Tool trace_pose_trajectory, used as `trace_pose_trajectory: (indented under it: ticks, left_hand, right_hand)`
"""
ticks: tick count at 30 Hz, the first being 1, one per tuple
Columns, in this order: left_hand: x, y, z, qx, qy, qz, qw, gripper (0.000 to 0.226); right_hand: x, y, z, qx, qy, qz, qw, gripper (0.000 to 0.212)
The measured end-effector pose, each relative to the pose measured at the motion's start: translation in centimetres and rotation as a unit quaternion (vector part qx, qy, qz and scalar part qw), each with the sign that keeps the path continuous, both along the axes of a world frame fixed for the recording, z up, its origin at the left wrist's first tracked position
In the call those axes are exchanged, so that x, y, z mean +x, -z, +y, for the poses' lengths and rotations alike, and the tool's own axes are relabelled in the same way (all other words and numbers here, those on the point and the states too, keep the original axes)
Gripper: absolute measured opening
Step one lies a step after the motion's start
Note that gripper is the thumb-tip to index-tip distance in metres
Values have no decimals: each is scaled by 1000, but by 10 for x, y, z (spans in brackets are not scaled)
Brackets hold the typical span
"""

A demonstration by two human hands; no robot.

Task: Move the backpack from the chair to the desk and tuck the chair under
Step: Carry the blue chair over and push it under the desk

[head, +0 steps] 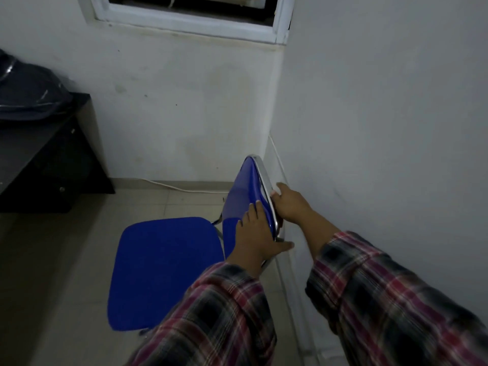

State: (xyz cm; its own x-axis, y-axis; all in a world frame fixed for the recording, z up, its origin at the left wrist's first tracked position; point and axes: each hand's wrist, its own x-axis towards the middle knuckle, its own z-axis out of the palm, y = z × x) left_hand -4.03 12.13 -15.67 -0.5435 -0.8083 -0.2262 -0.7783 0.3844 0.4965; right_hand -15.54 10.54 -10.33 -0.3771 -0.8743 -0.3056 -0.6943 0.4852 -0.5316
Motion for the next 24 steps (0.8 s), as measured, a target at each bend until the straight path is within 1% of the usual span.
trace_pose_trajectory:
  ticks: [2, 5, 13, 16, 20, 24]
  left_hand:
    - [-8, 9, 4, 5, -53, 40, 998, 130]
    - [-10, 13, 5, 14, -83, 66, 994, 123]
    - [16, 8, 1, 14, -61, 41, 997, 122]
    - [42, 4, -1, 13, -61, 33, 998, 123]
    - [89, -2, -2, 6, -71, 25, 997, 123]
    - [136, -8, 0, -7, -99, -20, 995, 119]
  right_hand:
    - [3, 6, -12, -5, -9, -20, 1000, 48]
    - [8, 12, -24, -15, 12, -65, 998, 44]
    - [23, 18, -26, -31, -9, -90, 995, 41]
    - [42, 20, -28, -40, -19, -104, 994, 40]
    - [78, 21, -29, -41, -28, -140, 989, 46]
    - [120, 21, -29, -39, -31, -174, 983, 52]
